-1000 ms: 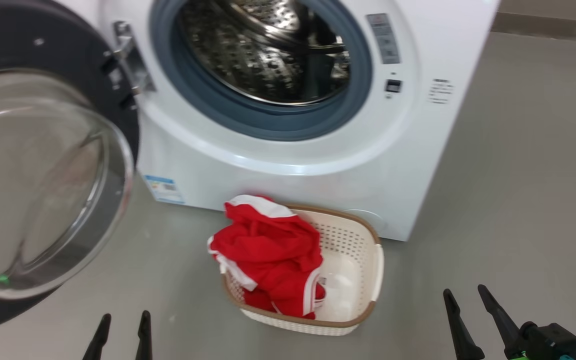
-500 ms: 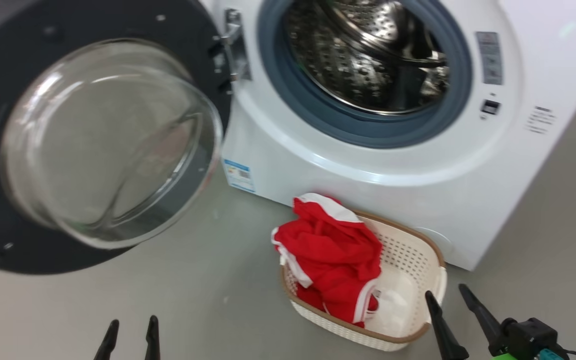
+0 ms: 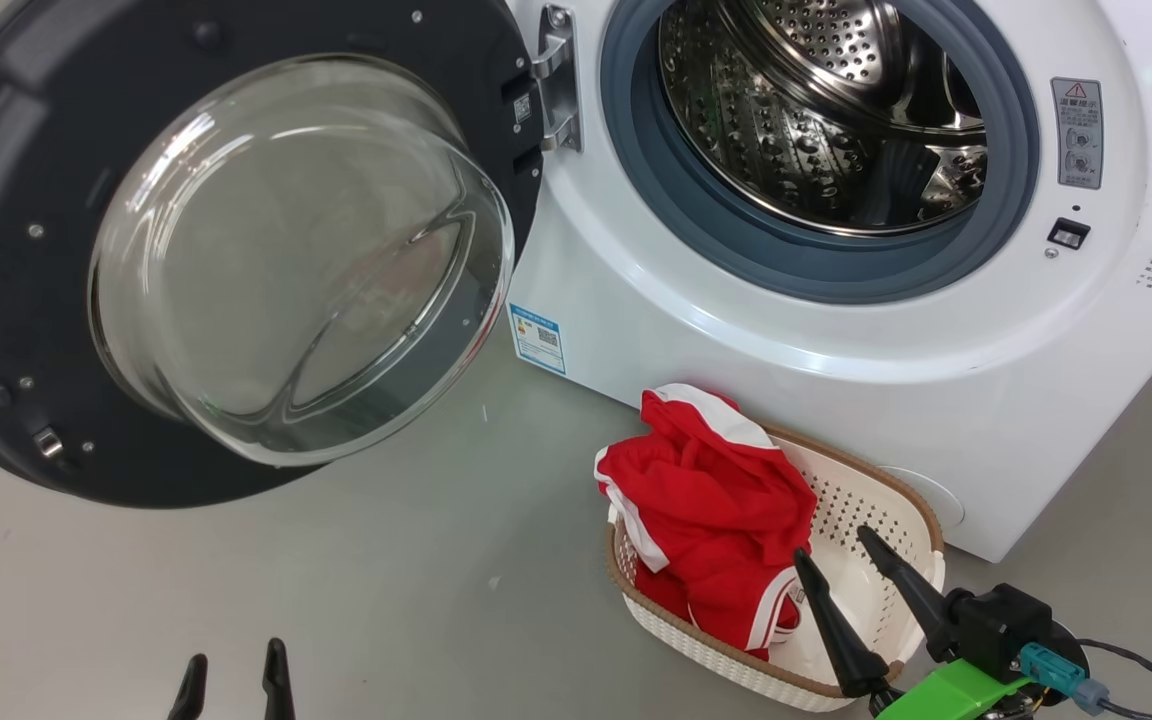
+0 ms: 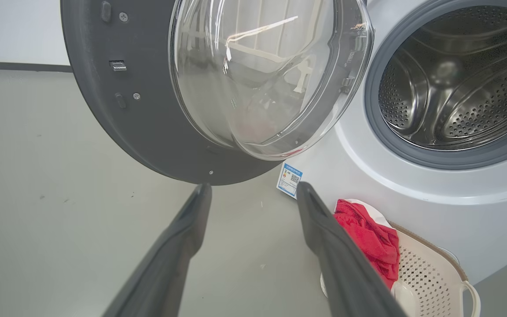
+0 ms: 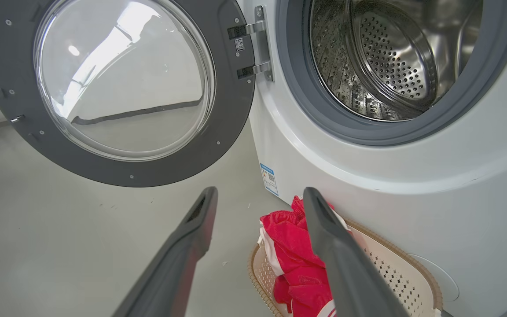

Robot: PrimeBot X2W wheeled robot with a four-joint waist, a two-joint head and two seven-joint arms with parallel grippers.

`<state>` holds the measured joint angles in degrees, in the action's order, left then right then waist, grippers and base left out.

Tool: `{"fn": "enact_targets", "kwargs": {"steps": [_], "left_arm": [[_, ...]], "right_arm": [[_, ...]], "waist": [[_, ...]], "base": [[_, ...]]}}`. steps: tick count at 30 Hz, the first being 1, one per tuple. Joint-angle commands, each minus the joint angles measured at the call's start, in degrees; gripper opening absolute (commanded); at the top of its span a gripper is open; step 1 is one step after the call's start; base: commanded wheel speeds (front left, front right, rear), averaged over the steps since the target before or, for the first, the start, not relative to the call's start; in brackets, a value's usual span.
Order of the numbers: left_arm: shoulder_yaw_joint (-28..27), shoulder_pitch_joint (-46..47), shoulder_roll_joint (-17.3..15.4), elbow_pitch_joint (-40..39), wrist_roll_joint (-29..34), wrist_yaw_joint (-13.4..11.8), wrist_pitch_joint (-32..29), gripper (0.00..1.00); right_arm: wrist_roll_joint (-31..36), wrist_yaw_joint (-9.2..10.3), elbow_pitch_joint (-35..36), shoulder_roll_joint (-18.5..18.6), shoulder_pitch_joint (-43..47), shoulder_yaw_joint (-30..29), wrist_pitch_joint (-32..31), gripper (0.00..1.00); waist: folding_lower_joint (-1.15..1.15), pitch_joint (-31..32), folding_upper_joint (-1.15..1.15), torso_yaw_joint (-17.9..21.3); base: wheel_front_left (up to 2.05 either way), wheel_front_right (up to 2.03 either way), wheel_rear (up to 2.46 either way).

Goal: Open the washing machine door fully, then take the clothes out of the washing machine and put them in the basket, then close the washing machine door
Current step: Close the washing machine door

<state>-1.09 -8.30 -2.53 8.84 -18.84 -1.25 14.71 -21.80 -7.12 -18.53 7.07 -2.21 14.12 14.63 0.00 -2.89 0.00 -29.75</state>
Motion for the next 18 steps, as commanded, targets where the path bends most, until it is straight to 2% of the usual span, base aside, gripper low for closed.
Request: {"fn": "enact_targets", "kwargs": {"steps": [1,10,11,12,13,14,18], "left_arm": [[-2.0,0.5,-0.3,-1.8,-0.4,-0.4,0.3,1.0],[-2.7,1.0,-0.3,-3.4,-1.7,-0.2,0.3,1.0],[-3.1,1.3,-0.3,-3.8,-2.2,0.0,0.3,0.85],[-3.6,1.8,-0.3,-4.4,-2.7,0.3,0.3,0.42],[-4.1,2.3,-0.3,-5.2,-2.9,0.8,0.3,0.24],[-4.6,3.0,-0.3,-6.1,-2.9,1.4,0.3,0.0],[-8.5,6.8,-0.3,-11.3,-1.1,4.4,0.3,0.0]], "right_arm": [[-0.8,-0.36,1.1,0.5,-2.2,1.5,0.4,1.0],[-1.0,-0.36,1.1,0.4,-2.0,1.3,0.4,1.0],[-1.0,-0.36,1.1,0.4,-1.9,1.2,0.4,1.0],[-1.0,-0.36,1.2,0.3,-1.8,1.1,0.4,1.0],[-0.9,-0.36,1.3,0.3,-1.7,0.9,0.4,1.0],[-0.8,-0.36,1.3,0.2,-1.7,0.8,0.4,1.0],[-0.5,-0.36,1.6,-0.1,-1.4,-0.1,0.4,1.0]], "waist": [[0.0,0.1,0.0,0.0],[0.0,0.1,0.0,0.1],[0.0,0.0,0.0,0.1],[0.0,0.0,0.0,0.1],[0.0,-0.1,0.0,0.1],[0.0,-0.2,0.0,0.1],[0.0,-0.6,0.0,0.1]], "base": [[0.0,0.0,0.0],[0.0,0.0,0.0],[0.0,0.0,0.0],[0.0,0.0,0.0],[0.0,0.0,0.0],[0.0,0.0,0.0],[0.0,0.0,0.0]]}}
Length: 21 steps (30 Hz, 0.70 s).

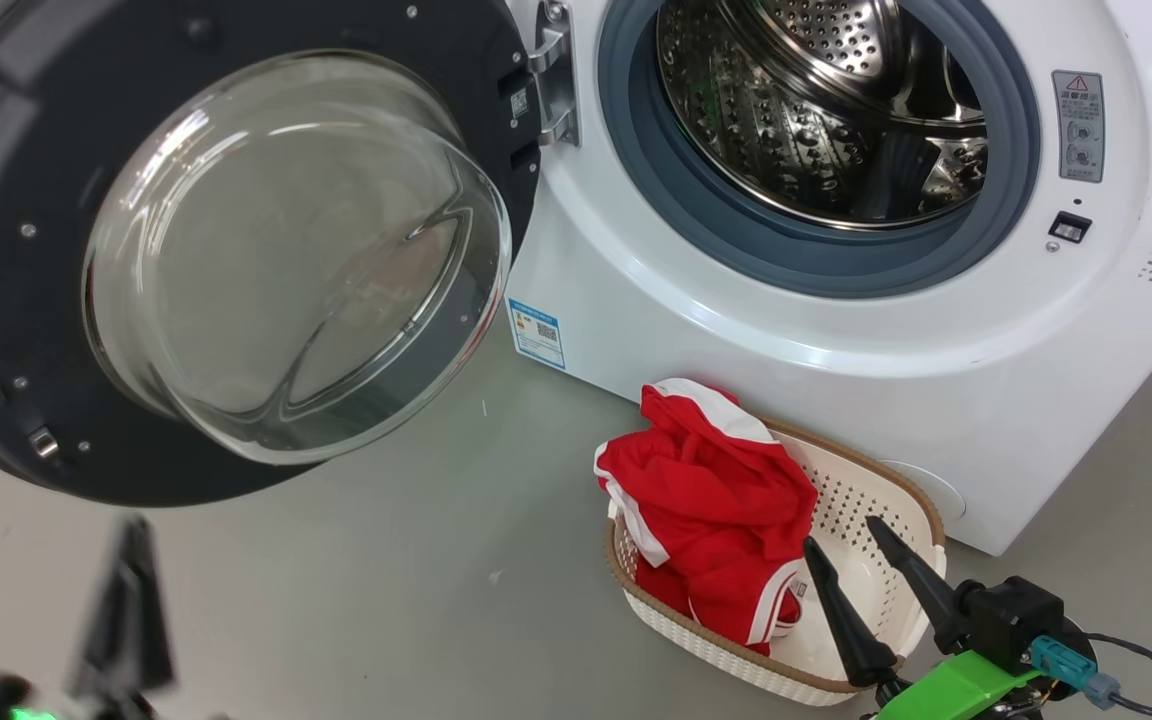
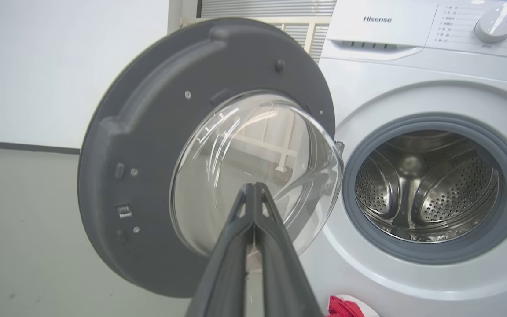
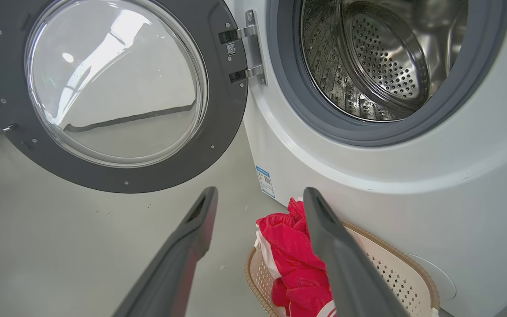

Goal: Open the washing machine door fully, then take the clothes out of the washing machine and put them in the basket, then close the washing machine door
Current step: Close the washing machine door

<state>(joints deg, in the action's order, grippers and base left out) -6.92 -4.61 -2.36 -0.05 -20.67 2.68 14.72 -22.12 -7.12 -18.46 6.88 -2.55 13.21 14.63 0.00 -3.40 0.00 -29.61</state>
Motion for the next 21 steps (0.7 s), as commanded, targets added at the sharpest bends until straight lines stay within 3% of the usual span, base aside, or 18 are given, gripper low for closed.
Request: {"fn": "enact_targets", "kwargs": {"steps": [1,5,10,14,21], "left_arm": [[-4.0,4.4,-0.5,-3.8,1.4,1.1,0.3,0.0],[-8.8,10.7,-2.8,-8.5,2.7,3.4,0.3,0.0],[-13.5,20.7,-8.6,-8.5,0.1,4.5,0.3,0.0],[-16.2,29.1,-14.4,-3.9,-4.5,4.8,0.3,0.0],[-15.6,39.0,-25.4,10.6,-12.4,4.8,0.3,0.0]], "right_arm": [[-0.1,-0.36,1.6,-0.1,-1.0,0.6,0.4,1.0],[0.2,-0.36,1.9,-0.5,-0.3,-0.1,0.4,1.0],[0.7,-0.36,2.4,-1.0,0.5,-1.3,0.4,1.0],[1.3,-0.36,3.0,-1.4,1.0,-2.4,0.4,1.0],[2.4,-0.36,4.0,-1.8,1.8,-3.2,0.4,1.0]], "waist": [[0.0,-0.2,0.0,0.0],[0.0,-0.4,0.0,0.1],[0.0,-1.1,0.0,0.3],[0.0,-1.7,0.0,0.4],[0.0,-3.4,0.0,1.1]], "base": [[0.0,0.0,0.0],[0.0,0.0,0.0],[0.0,0.0,0.0],[0.0,0.0,0.0],[0.0,0.0,0.0]]}}
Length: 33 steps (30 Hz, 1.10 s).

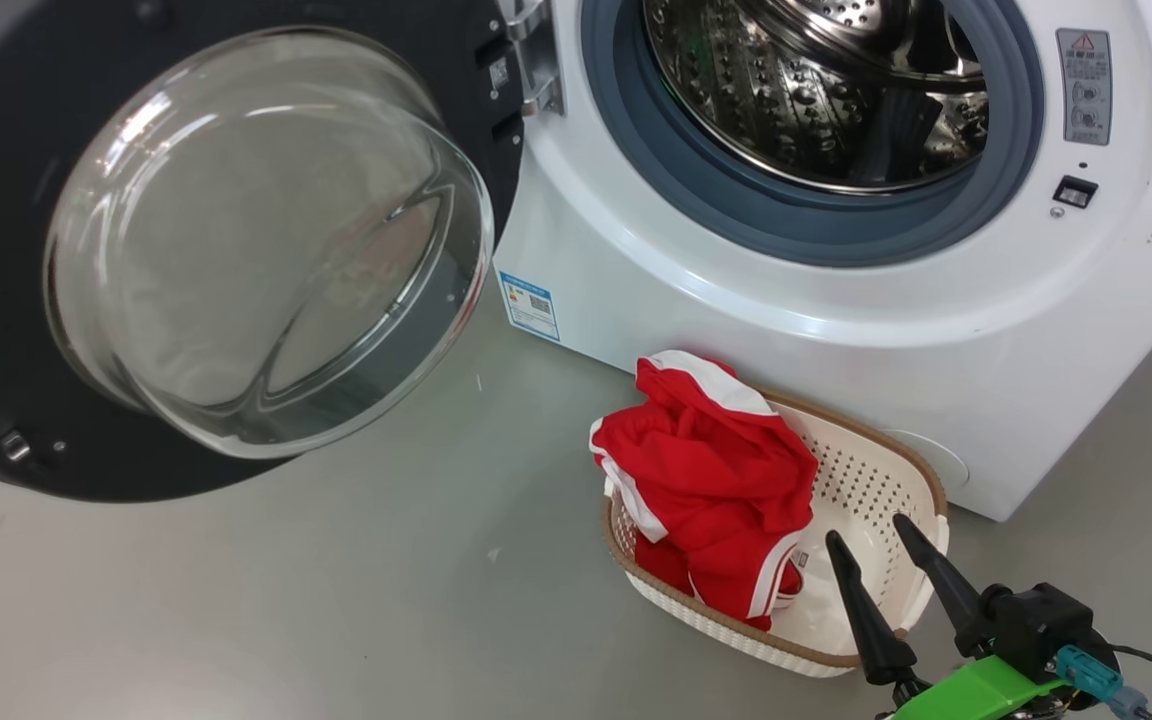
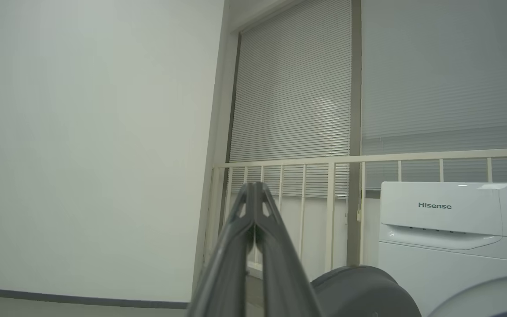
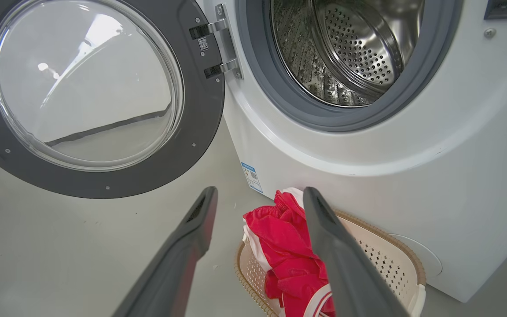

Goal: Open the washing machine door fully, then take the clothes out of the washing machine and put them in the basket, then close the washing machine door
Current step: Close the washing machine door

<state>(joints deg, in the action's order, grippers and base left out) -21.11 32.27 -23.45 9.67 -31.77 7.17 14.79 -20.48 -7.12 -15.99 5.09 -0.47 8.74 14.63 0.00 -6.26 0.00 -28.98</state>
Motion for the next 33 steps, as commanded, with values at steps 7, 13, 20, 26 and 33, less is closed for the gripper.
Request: {"fn": "enact_targets", "kwargs": {"steps": [7,13,20,26,33], "left_arm": [[3.5,10.8,-12.4,23.1,-14.3,0.3,-2.5,0.0],[8.1,15.9,-16.0,33.1,-22.9,0.3,-8.8,0.0],[11.7,19.6,-17.8,41.9,-33.2,0.3,-21.2,0.0],[13.7,20.6,-18.7,45.8,-37.2,0.3,-28.2,0.0],[16.1,19.9,-18.5,45.9,-40.8,0.3,-35.0,0.0]], "right_arm": [[1.7,-0.36,1.7,0.1,-1.0,1.0,0.4,1.0],[2.2,-0.36,1.6,0.3,-1.9,1.2,0.4,1.0],[2.7,-0.36,1.3,1.2,-3.5,1.9,0.4,1.0],[3.2,-0.36,1.1,1.6,-4.3,2.2,0.4,1.0],[3.3,-0.36,1.0,1.5,-4.9,2.4,0.4,1.0]], "waist": [[0.0,-3.0,0.0,1.3],[0.0,-4.7,0.0,1.5],[0.0,-7.1,0.0,2.0],[0.0,-8.9,0.0,2.2],[0.0,-9.7,0.0,2.3]], "base": [[0.0,0.0,0.0],[0.0,0.0,0.0],[0.0,0.0,0.0],[0.0,0.0,0.0],[0.0,0.0,0.0]]}}
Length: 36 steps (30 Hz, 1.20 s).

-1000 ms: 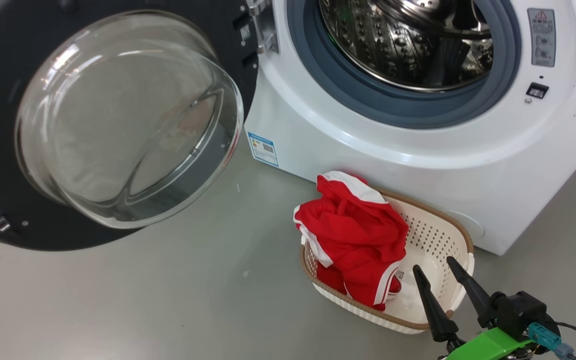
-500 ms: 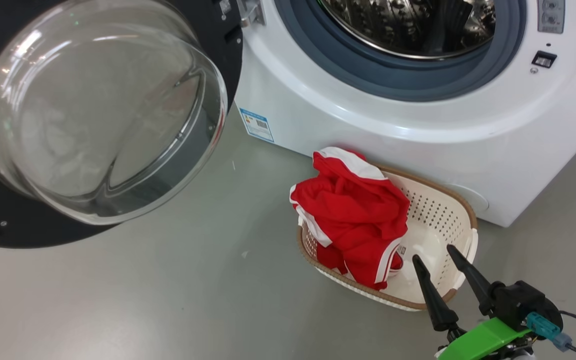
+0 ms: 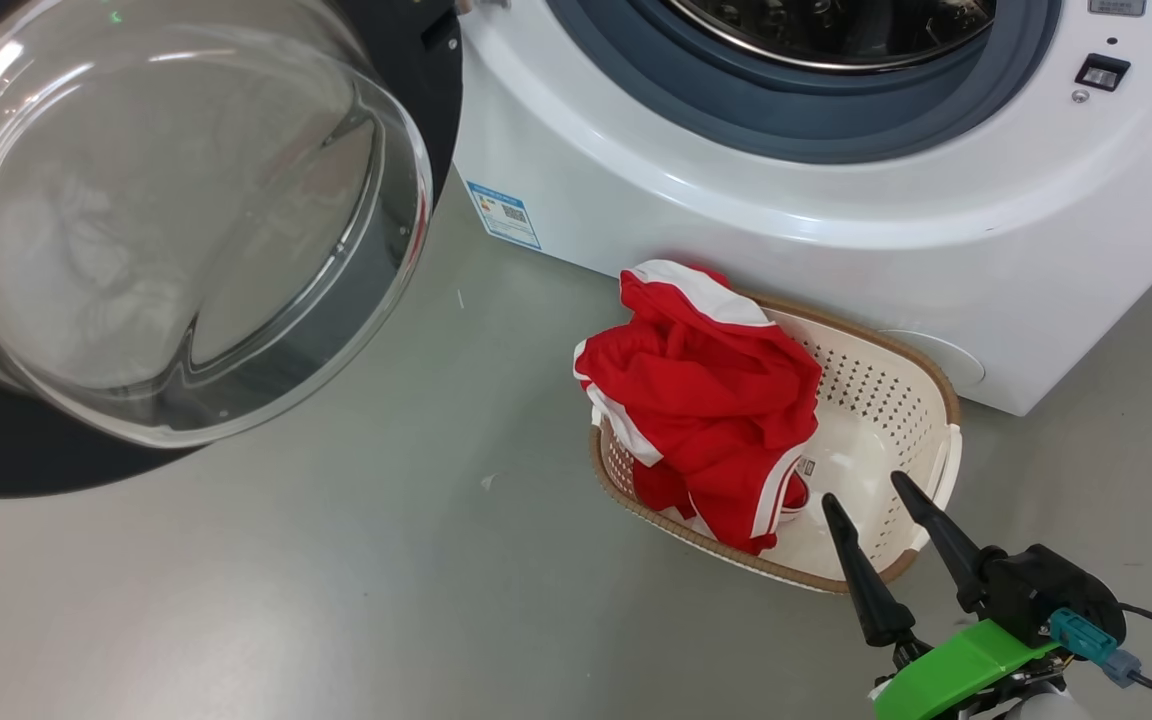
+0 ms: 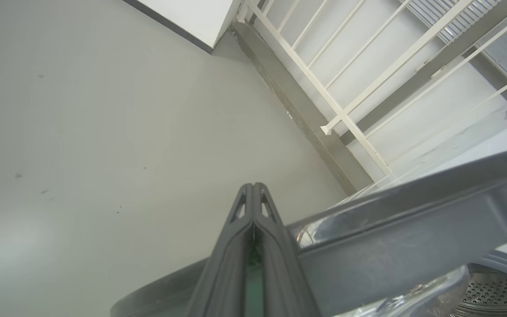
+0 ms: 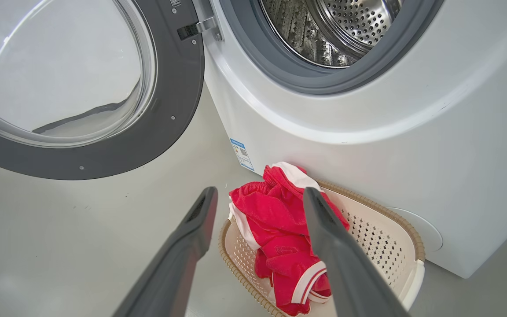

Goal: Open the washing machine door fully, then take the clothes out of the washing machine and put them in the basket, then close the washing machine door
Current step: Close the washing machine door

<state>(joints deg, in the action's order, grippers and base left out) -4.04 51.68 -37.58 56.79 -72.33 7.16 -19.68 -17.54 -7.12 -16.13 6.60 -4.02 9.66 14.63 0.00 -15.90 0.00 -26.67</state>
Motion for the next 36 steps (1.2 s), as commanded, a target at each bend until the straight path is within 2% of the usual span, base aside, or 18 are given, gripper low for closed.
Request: {"fn": "enact_targets", "kwargs": {"steps": [1,13,29,36], "left_arm": [[-0.8,0.3,-4.5,-1.3,-0.7,0.3,-1.0,0.0],[3.7,-3.5,-4.5,-9.2,-6.9,0.3,-11.3,0.0],[7.0,-9.8,-6.5,-21.1,-13.2,0.3,-18.3,0.0],[8.3,-12.1,-6.3,-27.4,-15.7,0.3,-21.2,0.0]], "right_arm": [[0.4,-0.36,1.1,0.0,-1.4,1.4,0.4,1.0],[0.1,-0.36,1.1,-0.4,-1.3,1.0,0.4,1.0],[-0.3,-0.36,1.7,-0.6,0.3,-0.4,0.4,1.0],[-0.6,-0.36,1.8,-1.1,1.1,-0.7,0.4,1.0]], "waist": [[0.0,0.0,0.0,0.1],[0.0,1.3,0.0,-0.5],[0.0,4.5,0.0,-0.5],[0.0,6.1,0.0,-0.4]], "base": [[0.0,0.0,0.0],[0.0,0.0,0.0],[0.0,0.0,0.0],[0.0,0.0,0.0]]}}
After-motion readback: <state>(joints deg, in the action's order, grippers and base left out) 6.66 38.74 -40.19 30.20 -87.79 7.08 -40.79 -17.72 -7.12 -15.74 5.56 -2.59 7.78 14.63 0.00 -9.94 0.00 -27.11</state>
